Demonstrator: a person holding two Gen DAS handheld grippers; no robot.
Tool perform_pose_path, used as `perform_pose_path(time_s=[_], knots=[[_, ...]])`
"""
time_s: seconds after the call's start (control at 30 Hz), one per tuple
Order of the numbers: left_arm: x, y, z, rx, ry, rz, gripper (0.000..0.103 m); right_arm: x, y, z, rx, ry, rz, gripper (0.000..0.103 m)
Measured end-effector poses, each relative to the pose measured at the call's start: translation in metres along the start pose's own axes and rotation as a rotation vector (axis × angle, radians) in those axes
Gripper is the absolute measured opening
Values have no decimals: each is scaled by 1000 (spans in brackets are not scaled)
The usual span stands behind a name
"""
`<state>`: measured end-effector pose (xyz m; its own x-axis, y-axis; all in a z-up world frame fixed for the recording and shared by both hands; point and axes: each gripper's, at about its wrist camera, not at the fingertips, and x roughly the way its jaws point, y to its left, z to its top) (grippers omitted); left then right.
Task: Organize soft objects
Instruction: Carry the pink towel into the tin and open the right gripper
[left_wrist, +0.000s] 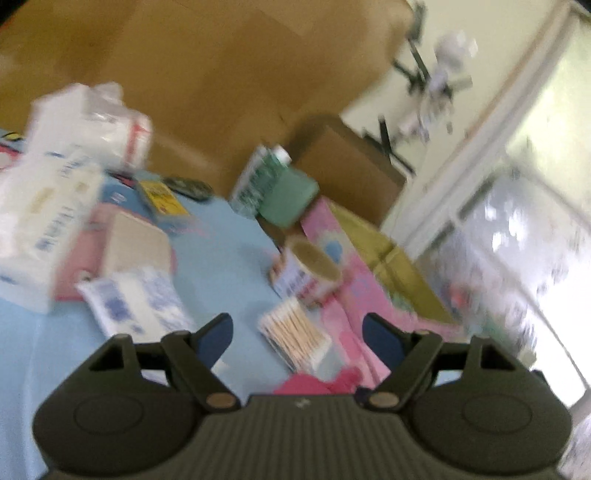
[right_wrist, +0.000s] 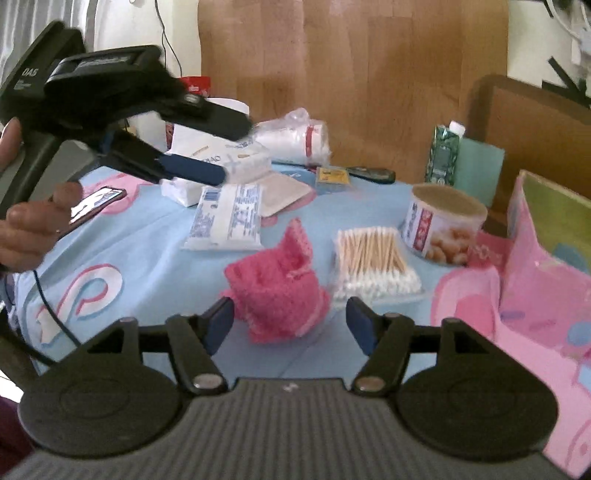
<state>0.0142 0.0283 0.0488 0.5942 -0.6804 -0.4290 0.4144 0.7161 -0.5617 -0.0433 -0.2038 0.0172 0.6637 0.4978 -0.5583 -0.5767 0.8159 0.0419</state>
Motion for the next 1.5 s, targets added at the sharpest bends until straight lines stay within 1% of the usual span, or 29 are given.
perform_pose_path(time_s=[0.03,0.1,0.23,0.27,0.3,0.33,0.37,0.4,0.43,0.5,0.57,0.7,0.77,0.83,0.9,0.97,1.07,1.1,1.17,1.27,1.37,1.43,1.5], knots=[[7,-7,-4,20,30,-1,73,2,0,-1,7,1,-2,69],[16,-16,-13,49,82,-1,72,1,2,-4,18,-1,-7,69],[29,-23,-31,80,152,49,71,-4,3,-13,27,-5,10,69],[33,-22,-35,74,163,58,65,-3,4,-14,26,-4,5,68],[35,-22,-37,68,169,65,61,-1,5,-15,25,-6,4,68],[38,-22,-38,61,172,65,60,2,5,-16,26,-5,8,66],[38,-24,-37,58,166,68,60,4,4,-17,33,-9,0,55],[39,-28,-35,64,162,73,59,5,3,-18,40,-20,-28,49],[39,-34,-33,82,155,66,58,4,2,-19,46,-30,-62,45],[42,-48,-26,123,133,44,58,-5,-6,-19,83,-81,-79,44],[48,-66,-16,162,116,0,58,-19,-17,-20,116,-143,-115,44],[79,-110,3,238,78,-81,58,-47,-43,-16,154,-263,-255,44],[98,-130,10,287,64,-117,58,-57,-59,-15,183,-296,-321,44],[122,-146,17,309,61,-143,58,-63,-77,-12,211,-311,-385,44],[146,-156,21,321,58,-152,59,-64,-95,-10,238,-312,-438,44],[169,-162,25,317,61,-128,66,-59,-112,-6,265,-305,-477,45],[187,-159,27,283,84,-77,66,-42,-135,-2,272,-272,-555,47],[186,-155,26,267,82,-74,66,-37,-141,-2,277,-265,-574,47],[173,-146,23,258,67,-92,68,-33,-148,-3,303,-264,-587,48],[142,-129,18,281,8,-69,72,-43,-144,-9,346,-308,-571,50],[104,-98,12,265,-34,-30,72,-50,-133,-12,360,-352,-554,50],[83,-75,7,230,-54,10,72,-58,-120,-15,366,-387,-512,50],[64,-50,2,179,-67,65,72,-57,-108,-15,356,-386,-441,50]])
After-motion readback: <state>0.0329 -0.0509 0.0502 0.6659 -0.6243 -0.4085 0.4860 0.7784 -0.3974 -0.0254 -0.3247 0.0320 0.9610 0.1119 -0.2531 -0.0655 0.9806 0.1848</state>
